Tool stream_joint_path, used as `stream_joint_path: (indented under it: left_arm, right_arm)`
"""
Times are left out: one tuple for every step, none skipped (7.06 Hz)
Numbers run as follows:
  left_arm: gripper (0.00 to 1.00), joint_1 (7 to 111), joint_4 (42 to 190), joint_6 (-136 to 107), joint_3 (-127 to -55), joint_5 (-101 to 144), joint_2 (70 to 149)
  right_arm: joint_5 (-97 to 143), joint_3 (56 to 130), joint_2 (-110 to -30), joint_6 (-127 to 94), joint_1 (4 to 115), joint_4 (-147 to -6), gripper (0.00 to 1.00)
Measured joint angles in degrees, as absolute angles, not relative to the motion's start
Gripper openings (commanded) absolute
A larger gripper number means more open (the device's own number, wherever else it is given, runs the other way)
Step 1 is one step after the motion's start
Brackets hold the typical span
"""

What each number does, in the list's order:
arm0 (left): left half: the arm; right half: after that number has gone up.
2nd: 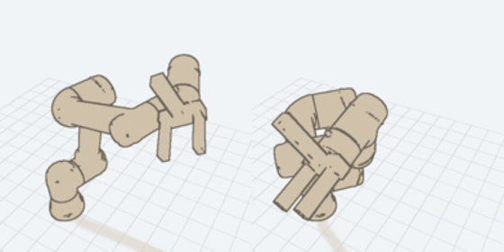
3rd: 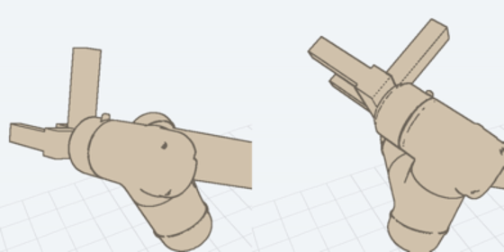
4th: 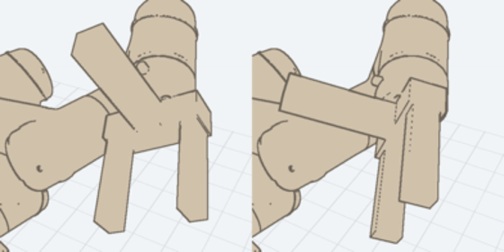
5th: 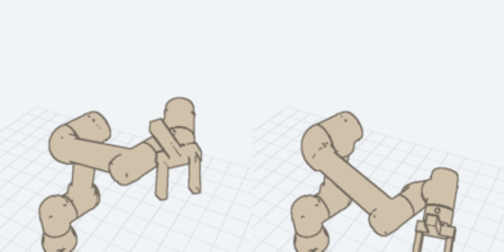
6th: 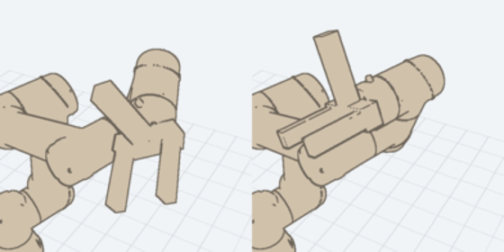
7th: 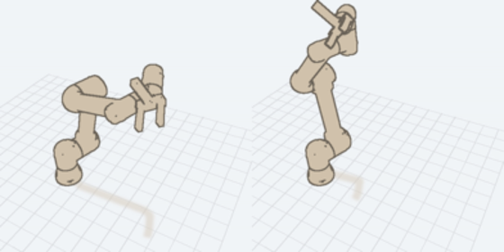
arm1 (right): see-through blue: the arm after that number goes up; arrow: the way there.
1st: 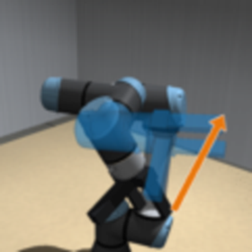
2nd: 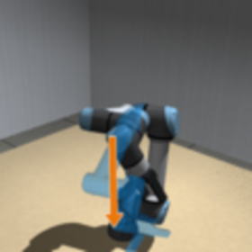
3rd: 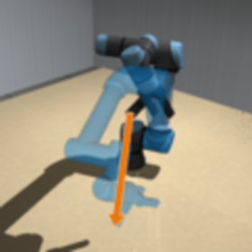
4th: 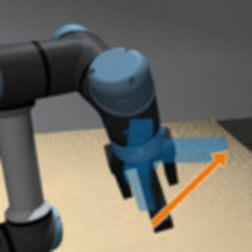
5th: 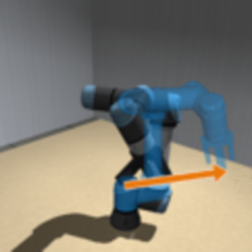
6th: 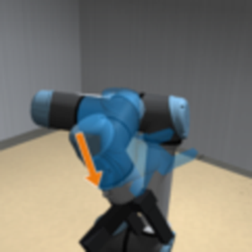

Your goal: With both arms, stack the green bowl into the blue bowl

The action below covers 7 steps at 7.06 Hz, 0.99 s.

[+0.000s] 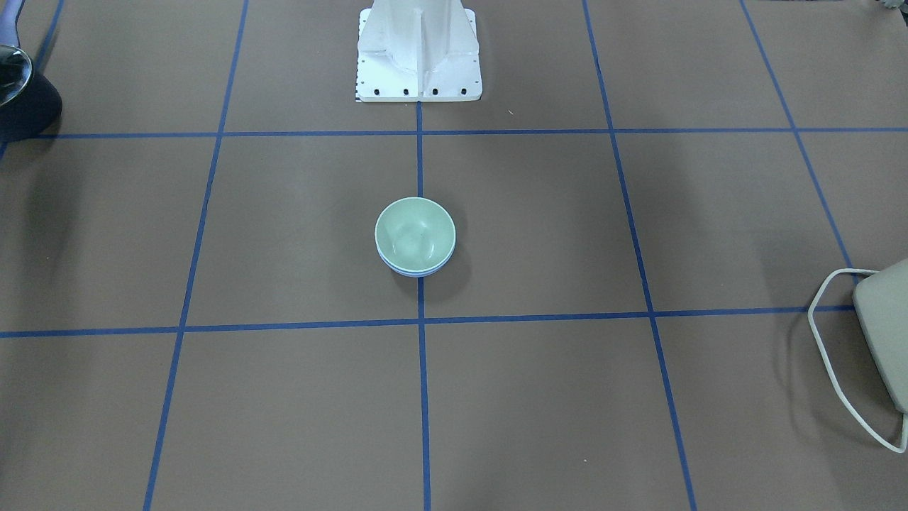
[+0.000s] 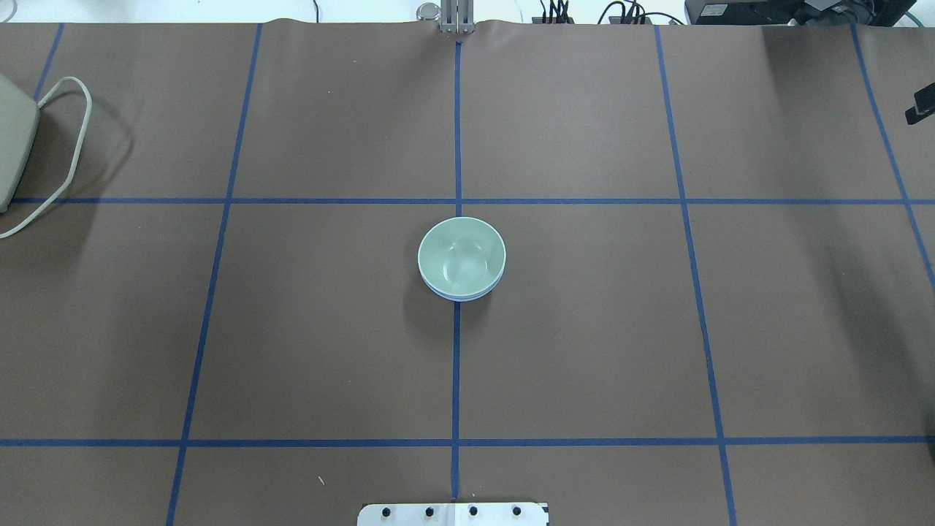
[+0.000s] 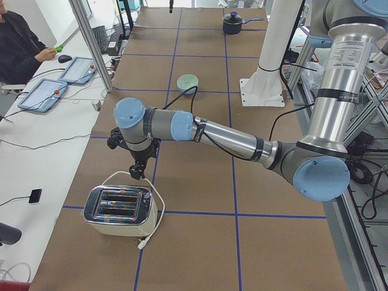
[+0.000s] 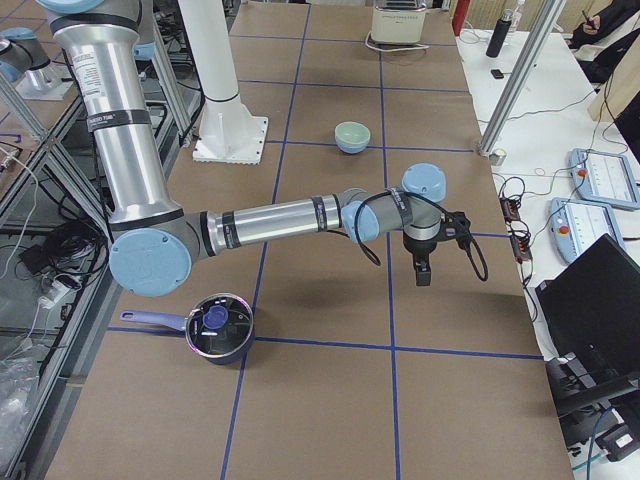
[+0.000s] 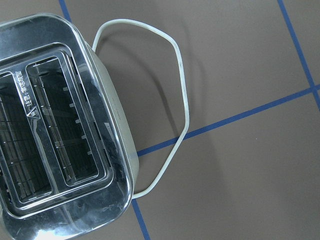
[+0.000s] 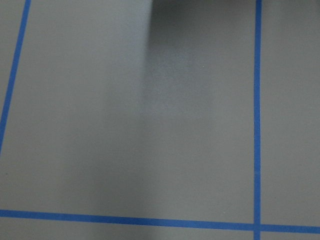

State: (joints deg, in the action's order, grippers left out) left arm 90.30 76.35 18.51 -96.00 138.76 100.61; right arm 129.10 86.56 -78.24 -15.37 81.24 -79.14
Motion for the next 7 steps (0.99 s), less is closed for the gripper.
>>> stream_joint_path:
  left_arm:
    - [0.96,90.32,76.39,18.66,-95.79,138.72,100.18]
    - [0.97,90.27,76.43,18.72,-95.56,138.66,99.84]
    - [0.97,90.22,76.48,18.75,-95.39,138.62,99.70]
    - [0.97,90.19,76.69,18.72,-95.08,138.61,99.72]
    - [0.97,90.19,77.29,18.63,-94.53,138.58,99.74]
    - [0.97,90.18,78.00,18.48,-94.07,138.55,99.71]
    - [0.97,90.18,78.38,18.36,-93.88,138.53,99.69]
  right_arm:
    - [129.13,85.76,-78.81,-13.23,82.02,-79.59,1.00]
    - [129.27,85.48,-79.51,-12.37,82.37,-79.89,1.00]
    - [129.48,85.39,-80.30,-12.01,82.53,-79.87,1.00]
    - [129.58,85.37,-80.86,-11.88,82.57,-79.66,1.00]
    - [129.62,85.35,-81.09,-11.84,82.60,-79.53,1.00]
    - [129.63,85.34,-81.15,-11.82,82.61,-79.48,1.00]
    - [129.64,85.34,-81.15,-11.84,82.61,-79.46,1.00]
